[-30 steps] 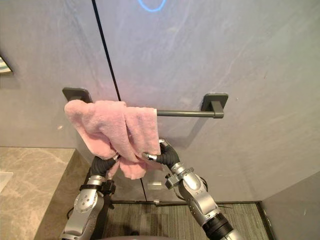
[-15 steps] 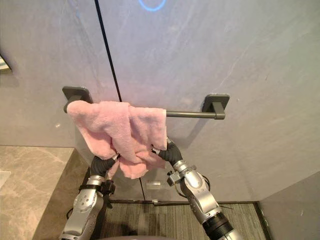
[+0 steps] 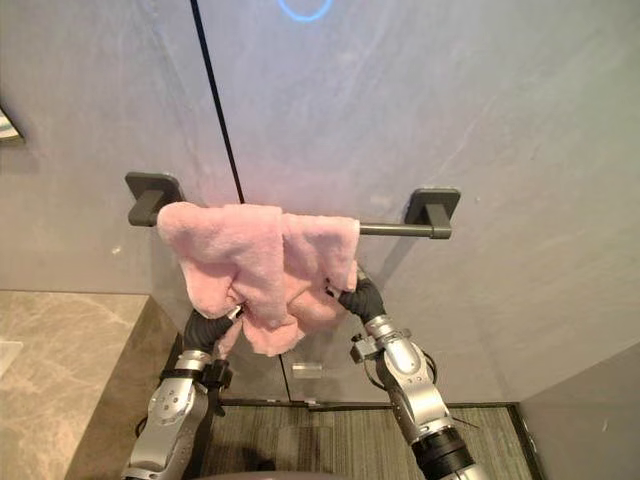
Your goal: Organize washtable
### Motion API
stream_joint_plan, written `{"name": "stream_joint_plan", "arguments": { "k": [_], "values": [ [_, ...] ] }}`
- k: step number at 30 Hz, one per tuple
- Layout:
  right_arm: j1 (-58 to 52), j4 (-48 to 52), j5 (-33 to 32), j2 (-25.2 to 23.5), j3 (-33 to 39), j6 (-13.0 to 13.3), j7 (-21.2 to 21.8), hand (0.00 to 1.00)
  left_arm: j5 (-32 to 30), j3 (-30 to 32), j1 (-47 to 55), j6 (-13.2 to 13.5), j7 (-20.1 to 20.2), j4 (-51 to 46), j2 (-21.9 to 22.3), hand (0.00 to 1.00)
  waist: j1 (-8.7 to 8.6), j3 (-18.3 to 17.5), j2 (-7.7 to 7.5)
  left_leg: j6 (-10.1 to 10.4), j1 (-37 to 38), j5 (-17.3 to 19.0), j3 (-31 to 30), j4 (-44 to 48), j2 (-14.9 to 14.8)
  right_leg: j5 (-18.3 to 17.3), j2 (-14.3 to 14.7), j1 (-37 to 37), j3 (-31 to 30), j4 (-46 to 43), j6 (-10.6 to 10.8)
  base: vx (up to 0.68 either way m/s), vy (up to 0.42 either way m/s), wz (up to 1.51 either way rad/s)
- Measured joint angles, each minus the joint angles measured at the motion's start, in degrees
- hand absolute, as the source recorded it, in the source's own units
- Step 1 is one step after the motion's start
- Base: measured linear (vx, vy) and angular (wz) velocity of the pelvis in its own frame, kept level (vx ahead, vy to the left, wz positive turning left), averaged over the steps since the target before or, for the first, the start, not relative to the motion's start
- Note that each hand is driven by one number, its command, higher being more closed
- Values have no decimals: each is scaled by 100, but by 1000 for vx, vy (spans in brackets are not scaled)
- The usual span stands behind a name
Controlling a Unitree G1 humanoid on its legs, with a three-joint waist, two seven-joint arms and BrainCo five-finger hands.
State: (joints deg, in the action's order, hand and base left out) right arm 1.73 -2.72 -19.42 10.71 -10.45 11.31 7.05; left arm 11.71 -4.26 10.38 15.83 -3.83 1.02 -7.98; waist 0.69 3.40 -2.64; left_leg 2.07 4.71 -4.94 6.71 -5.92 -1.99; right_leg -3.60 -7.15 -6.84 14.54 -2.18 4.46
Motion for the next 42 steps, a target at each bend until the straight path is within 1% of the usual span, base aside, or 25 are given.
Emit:
{"name": "stream_joint_plan", "arguments": {
  "k": [3, 9, 18, 27, 31, 34, 38, 42],
  "values": [
    [-31, 16, 33, -3, 218, 71, -89, 100, 7, 15, 2, 34, 11, -134, -5, 100, -10, 0, 0, 1, 1, 1, 4, 0, 1, 8, -1, 1, -9, 18, -2, 0, 0, 0],
    [-112, 195, 197, -2, 485, 75, -118, 100, 64, 16, 42, 35, 13, -176, 4, 100, -14, 1, 0, 2, -1, 5, 16, 0, -1, 14, 0, 2, -18, 36, -3, 0, 0, 0],
    [-160, 193, 233, -13, 554, 75, -112, 100, 119, 28, 88, 34, 120, -170, 93, 100, -14, 3, -1, 1, -17, 7, 17, -1, -1, 15, 1, 11, -16, 43, 1, 0, 0, 0],
    [-174, 54, 615, -35, 567, 76, -109, 100, 118, 25, 85, 32, 148, 190, 113, 100, -18, 11, -9, 1, -26, 7, 14, -2, -1, 15, 0, 15, -11, 48, 2, 0, 0, 0],
    [-194, -100, 681, -52, 564, 135, -107, 100, 119, -9, 59, 83, 171, 352, 113, 100, -18, 13, -16, 3, -36, 9, 4, -2, -33, 12, -1, 16, -9, 52, 5, 0, 0, 1],
    [-186, -272, 792, -96, 564, 224, -107, 100, 119, -11, 53, 106, 242, 433, 109, 100, -26, 16, -15, 3, -55, 9, -17, -2, -2, 36, 11, -2, 14, 121, 9, 0, 0, 1],
    [-184, -387, 880, -151, 563, 269, -105, 100, 118, -14, -49, 163, 250, 626, 108, 100, -26, 18, -17, 4, -62, 9, -33, -2, 3, 41, 12, -15, 33, 142, 10, 0, 0, 0],
    [-155, -497, 946, -194, 539, 356, -105, 100, 111, -35, -86, 164, 253, 763, 101, 100, -66, 20, -22, 5, -63, 11, -39, -2, 5, 41, 12, -21, 43, 152, 11, 0, 0, 0]
  ]
}}
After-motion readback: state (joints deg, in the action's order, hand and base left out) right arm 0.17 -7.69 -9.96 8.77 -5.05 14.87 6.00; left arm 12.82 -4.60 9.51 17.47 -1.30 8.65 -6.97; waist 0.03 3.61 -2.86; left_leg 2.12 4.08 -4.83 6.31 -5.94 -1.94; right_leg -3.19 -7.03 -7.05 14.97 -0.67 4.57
